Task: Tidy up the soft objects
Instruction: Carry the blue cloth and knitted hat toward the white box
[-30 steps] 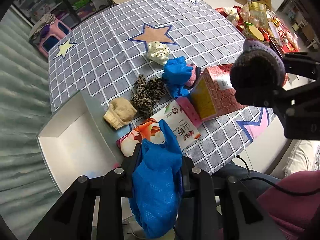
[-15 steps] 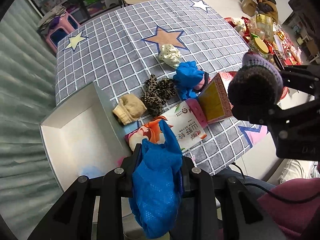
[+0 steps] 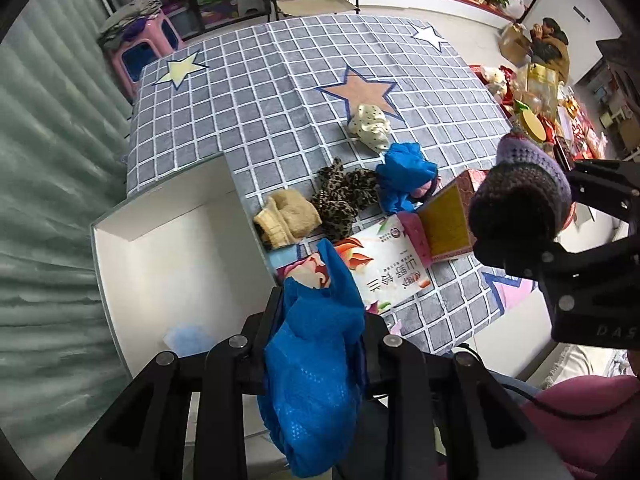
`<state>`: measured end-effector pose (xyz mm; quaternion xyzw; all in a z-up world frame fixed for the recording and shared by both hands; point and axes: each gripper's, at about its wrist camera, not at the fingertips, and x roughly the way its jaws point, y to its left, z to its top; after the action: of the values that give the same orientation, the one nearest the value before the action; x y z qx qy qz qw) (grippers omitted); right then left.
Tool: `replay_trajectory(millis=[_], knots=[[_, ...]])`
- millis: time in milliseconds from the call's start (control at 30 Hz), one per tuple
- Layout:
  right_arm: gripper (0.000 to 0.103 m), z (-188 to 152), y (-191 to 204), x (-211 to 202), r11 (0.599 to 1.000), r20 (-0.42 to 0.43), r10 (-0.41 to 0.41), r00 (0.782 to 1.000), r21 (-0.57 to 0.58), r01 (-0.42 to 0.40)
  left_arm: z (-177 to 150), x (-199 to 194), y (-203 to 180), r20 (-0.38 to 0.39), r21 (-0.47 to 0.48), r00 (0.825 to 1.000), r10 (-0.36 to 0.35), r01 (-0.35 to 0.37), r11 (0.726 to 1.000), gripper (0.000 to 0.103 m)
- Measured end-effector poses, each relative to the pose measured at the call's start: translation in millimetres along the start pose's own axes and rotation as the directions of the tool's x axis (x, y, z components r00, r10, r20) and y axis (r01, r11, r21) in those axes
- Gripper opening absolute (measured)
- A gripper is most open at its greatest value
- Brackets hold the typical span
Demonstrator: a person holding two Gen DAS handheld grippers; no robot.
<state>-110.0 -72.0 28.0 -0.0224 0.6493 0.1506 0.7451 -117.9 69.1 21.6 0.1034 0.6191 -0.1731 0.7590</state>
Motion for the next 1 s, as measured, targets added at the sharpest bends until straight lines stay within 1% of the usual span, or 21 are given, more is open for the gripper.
replay_trajectory(millis=[433,767,1000], knots=[[0.058,17.8,41.8,9.2,0.995,-0.016,0.002,1.0,-0.1,-0.003,-18.8,-5.4,37.9,0.016,-0.079,1.0,0.019,-0.018,0.997,0.032],[0.059,23.9,69.7,16.4,0.984,-0.036,-0.011,0.999,-0.18,0.004,-31.1,-9.5,51.6,0.04,-0.132,0.999,0.012,-0.007,0.991,0.032],[0.059,32.8,85.6,16.2,0.975,-0.032,-0.017,0.999,-0.222,0.009,-41.9,-11.2,67.8,0.045,-0.169,0.998,0.041,-0.032,0.985,0.032]])
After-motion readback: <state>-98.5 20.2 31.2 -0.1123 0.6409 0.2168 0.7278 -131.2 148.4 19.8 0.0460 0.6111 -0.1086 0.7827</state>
